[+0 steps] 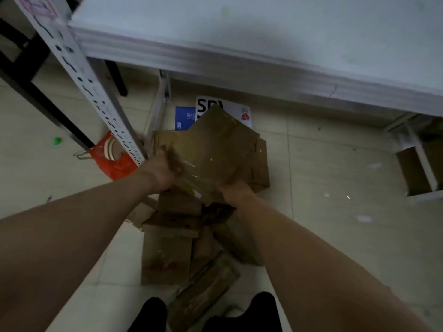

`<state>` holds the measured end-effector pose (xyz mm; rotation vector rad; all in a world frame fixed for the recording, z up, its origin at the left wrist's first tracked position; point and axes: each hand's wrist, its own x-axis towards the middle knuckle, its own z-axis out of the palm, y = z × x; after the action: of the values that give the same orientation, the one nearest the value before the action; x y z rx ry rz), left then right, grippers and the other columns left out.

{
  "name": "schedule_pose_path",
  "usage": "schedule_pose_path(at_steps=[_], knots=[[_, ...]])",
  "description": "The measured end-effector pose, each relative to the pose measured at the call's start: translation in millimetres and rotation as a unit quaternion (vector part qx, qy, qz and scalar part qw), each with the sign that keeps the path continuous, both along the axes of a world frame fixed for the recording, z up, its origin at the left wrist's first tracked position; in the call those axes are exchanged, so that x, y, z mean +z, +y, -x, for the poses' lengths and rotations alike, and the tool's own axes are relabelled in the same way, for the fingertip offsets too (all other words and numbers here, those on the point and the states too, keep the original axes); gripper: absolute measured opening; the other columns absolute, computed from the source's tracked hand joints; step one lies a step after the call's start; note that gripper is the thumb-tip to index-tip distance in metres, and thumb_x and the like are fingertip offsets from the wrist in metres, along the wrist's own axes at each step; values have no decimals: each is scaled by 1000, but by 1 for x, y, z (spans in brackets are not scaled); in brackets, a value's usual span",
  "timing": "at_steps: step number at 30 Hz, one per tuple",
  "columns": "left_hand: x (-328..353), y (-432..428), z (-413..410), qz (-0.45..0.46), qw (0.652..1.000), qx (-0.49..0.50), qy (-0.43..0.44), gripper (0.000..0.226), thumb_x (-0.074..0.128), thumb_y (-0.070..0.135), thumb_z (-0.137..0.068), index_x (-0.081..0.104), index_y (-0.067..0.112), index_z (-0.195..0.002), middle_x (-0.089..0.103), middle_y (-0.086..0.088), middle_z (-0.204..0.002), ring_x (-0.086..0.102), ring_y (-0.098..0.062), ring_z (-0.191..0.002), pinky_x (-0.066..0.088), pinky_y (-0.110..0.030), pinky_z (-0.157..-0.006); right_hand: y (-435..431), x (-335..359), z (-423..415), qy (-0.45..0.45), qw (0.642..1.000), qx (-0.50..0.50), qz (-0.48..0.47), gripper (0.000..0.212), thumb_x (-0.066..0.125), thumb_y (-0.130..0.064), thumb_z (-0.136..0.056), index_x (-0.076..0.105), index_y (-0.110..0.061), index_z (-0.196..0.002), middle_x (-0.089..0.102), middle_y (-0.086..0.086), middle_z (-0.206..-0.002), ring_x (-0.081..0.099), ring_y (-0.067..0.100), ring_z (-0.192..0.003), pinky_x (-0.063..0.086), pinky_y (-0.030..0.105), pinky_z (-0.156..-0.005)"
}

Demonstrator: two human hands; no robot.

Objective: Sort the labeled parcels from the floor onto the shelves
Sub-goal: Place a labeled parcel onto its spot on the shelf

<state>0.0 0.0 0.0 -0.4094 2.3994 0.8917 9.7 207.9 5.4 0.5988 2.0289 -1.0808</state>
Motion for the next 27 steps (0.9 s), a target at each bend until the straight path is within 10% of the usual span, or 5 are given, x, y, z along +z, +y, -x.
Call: schedule_pose_path(at_steps=[6,14,19,27], knots=[[-13,-1,0,-99,981,156,-55,32,66,43,-87,59,23,-111,58,-13,-125,56,-35,-115,47,-51,-102,-3,-28,1,-78,977,-155,124,50,64,-37,-97,42,-27,-140,49,3,-138,51,24,-110,54,42,-82],[62,31,-31,-359,860,354,-83,67,77,6,-77,42,32,-128,54,-3,-119,55,-26,-93,50,-42,-67,23,31,-27,-106,969,-199,96,43,64,-30,-97,48,-15,-134,59,13,-129,62,33,-109,58,37,-51],[158,45,-49,-319,900,284,-89,87,74,-5,-71,37,38,-137,49,-8,-126,54,-33,-94,52,-42,-59,42,109,-67,-173,973,-133,75,40,64,-43,-94,59,-12,-119,64,11,-106,62,27,-82,55,42,-72],[347,55,-78,-115,990,-87,11,100,84,17,-68,28,36,-149,30,3,-140,32,-27,-135,38,-47,-112,80,338,-60,-8,941,-324,95,65,50,-66,-94,62,-9,-124,68,20,-113,67,39,-103,55,58,-91]])
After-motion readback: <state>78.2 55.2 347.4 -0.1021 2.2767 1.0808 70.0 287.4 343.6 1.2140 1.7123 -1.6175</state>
